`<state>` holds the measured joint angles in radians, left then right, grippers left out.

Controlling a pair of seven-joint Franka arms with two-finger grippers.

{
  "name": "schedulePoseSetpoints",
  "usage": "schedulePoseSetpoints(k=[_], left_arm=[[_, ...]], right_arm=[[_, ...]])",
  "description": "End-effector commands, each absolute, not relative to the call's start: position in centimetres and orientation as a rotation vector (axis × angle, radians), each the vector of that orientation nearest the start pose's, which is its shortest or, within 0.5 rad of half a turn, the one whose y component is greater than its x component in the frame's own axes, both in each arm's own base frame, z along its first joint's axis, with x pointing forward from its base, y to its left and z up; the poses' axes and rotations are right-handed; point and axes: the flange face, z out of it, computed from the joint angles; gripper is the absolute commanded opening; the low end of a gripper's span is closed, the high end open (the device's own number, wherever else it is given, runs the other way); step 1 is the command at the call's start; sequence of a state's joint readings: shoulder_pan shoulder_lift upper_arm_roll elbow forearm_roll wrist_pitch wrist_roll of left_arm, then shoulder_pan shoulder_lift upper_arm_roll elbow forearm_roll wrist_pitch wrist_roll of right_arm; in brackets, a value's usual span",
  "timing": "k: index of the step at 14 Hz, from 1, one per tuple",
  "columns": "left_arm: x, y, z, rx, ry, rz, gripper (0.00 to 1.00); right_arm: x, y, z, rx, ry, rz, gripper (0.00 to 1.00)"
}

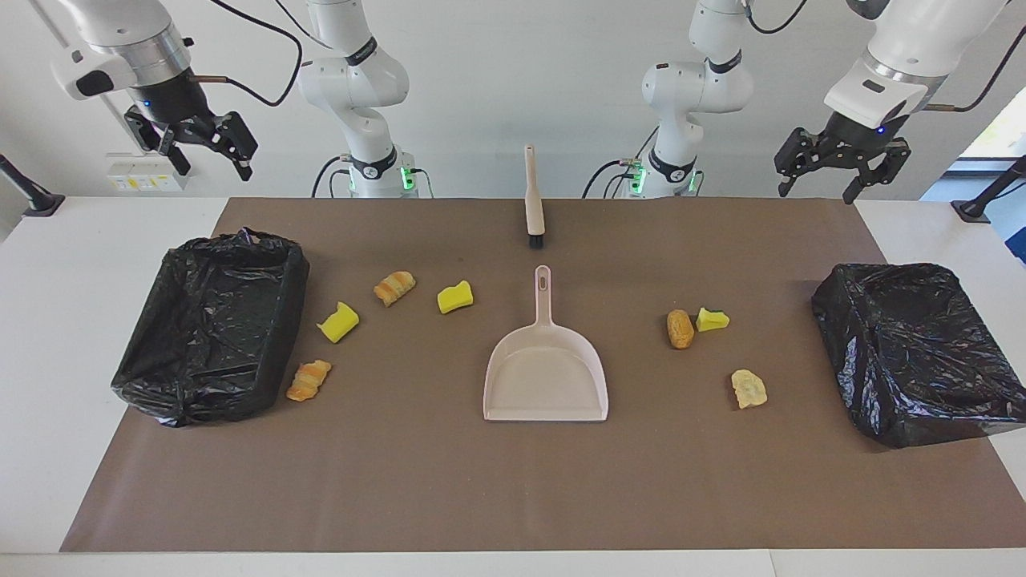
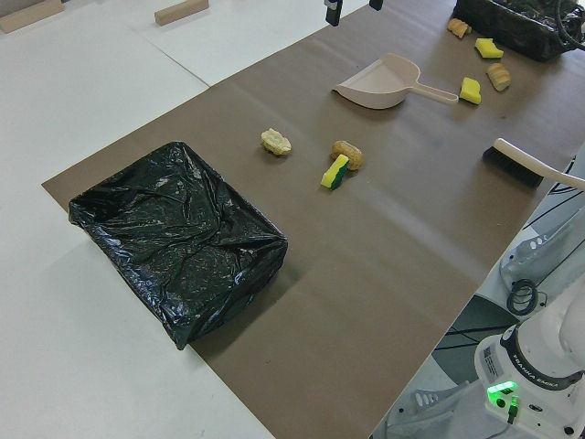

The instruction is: Sweep and dump trash in bin

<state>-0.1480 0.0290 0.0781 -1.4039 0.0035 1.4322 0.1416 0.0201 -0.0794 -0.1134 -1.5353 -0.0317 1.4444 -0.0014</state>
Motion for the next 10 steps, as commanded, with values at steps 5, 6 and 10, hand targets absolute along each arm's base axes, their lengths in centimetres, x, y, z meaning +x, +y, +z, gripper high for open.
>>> schedulePoseSetpoints(k=[5, 6, 10], left_arm=[[53.8, -5.0, 68.1, -3.127, 0.356, 0.017, 1.0], [53.6, -4.9, 68.1, -3.128, 0.351, 0.024, 1.0], [51.2, -5.8, 66.0, -3.134, 0.332, 0.046, 1.0]], right_arm=[[50.8, -5.5, 66.9, -3.151, 0.127, 0.031, 1.0], [50.8, -5.5, 66.9, -3.151, 0.127, 0.031, 1.0], [50.7, -5.5, 66.7, -3.151, 0.131, 0.041, 1.0]])
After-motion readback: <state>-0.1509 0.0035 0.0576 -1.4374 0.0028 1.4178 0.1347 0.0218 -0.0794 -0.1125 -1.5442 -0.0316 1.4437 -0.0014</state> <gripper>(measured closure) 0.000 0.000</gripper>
